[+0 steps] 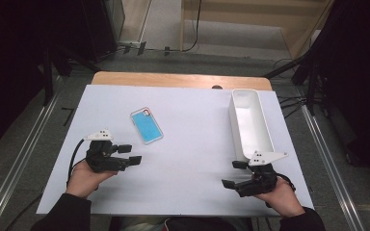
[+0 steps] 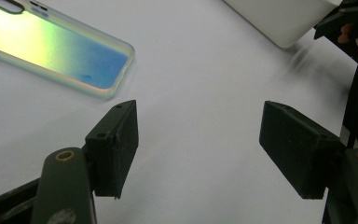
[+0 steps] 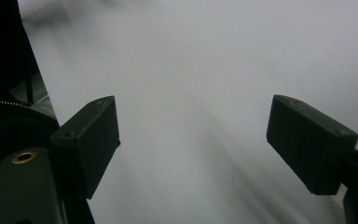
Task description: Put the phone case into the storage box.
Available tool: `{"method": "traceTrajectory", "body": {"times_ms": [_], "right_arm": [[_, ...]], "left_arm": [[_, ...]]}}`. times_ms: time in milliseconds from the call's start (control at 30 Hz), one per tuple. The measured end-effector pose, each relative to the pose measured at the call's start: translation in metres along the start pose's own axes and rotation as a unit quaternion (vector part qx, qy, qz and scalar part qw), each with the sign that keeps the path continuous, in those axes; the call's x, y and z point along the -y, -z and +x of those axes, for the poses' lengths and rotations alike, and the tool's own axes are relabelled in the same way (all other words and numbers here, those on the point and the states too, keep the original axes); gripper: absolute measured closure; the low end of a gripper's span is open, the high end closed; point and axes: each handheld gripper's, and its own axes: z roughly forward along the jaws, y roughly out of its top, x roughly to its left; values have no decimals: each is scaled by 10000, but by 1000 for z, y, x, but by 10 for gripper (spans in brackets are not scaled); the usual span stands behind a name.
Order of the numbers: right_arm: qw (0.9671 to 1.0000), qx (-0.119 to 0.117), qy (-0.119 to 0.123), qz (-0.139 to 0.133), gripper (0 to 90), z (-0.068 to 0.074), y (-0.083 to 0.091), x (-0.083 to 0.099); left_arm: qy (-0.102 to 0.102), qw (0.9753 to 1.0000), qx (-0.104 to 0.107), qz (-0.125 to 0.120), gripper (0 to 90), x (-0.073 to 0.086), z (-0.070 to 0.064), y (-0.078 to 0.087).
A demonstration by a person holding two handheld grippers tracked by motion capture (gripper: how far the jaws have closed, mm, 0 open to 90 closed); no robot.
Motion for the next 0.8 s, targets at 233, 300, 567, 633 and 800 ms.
{"method": "traceTrajectory", "body": {"times_ms": [233,300,567,633,800], "right_arm": [[10000,-20,-2,1,158,0,0,0],[10000,-30,-7,0,158,0,0,0],[10000,-28,0,6,158,0,0,0],[10000,-28,0,5,158,0,0,0],[10000,-32,5,9,158,0,0,0]], "left_arm": [[12,10000,-29,51,282,-9,4,-4],[-1,10000,-18,18,282,-14,6,-6],[-77,9999,-62,52,283,-23,9,-10],[-111,9999,-48,62,283,-24,9,-11],[-94,9999,43,114,283,-31,11,-13]]}}
